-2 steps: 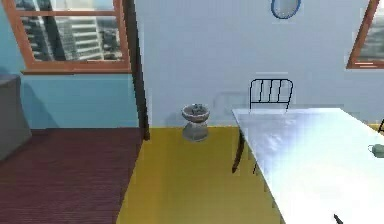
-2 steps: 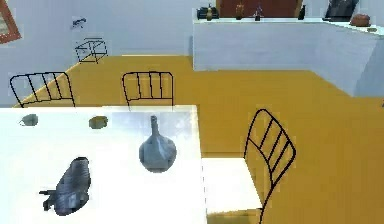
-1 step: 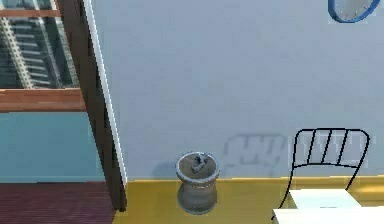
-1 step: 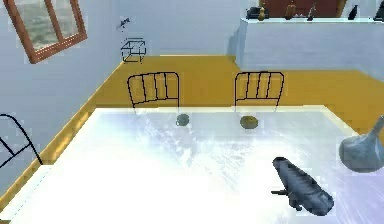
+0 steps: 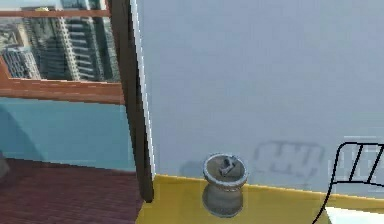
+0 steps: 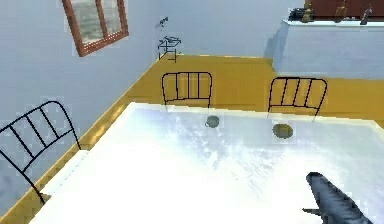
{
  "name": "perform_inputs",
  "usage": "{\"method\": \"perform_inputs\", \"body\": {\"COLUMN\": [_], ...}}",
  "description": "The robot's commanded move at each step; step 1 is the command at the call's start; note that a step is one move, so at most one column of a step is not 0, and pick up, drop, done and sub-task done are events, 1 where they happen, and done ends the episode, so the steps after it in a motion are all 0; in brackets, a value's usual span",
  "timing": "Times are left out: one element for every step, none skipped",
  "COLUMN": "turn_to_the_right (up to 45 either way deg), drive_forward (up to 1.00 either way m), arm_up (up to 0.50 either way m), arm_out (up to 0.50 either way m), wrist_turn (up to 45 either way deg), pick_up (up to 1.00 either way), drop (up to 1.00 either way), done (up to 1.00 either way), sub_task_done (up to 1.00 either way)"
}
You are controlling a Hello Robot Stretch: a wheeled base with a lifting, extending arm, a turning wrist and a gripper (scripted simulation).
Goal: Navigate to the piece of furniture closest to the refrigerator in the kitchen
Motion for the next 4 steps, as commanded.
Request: {"method": "perform_inputs", "body": {"turn_to_the_right": [0.0, -45.0, -45.0, -45.0], "drive_forward": [0.20, 0.00, 0.00, 0.00], "arm_up": [0.00, 0.00, 0.00, 0.00], "arm_out": [0.00, 0.00, 0.00, 0.00], "wrist_turn": [0.0, 0.0, 0.0, 0.0], "pick_up": [0.00, 0.00, 0.00, 0.00], "drop": [0.00, 0.00, 0.00, 0.00], "done": [0.00, 0.00, 0.00, 0.00], "sub_task_done": [0.00, 0.00, 0.00, 0.00]}}
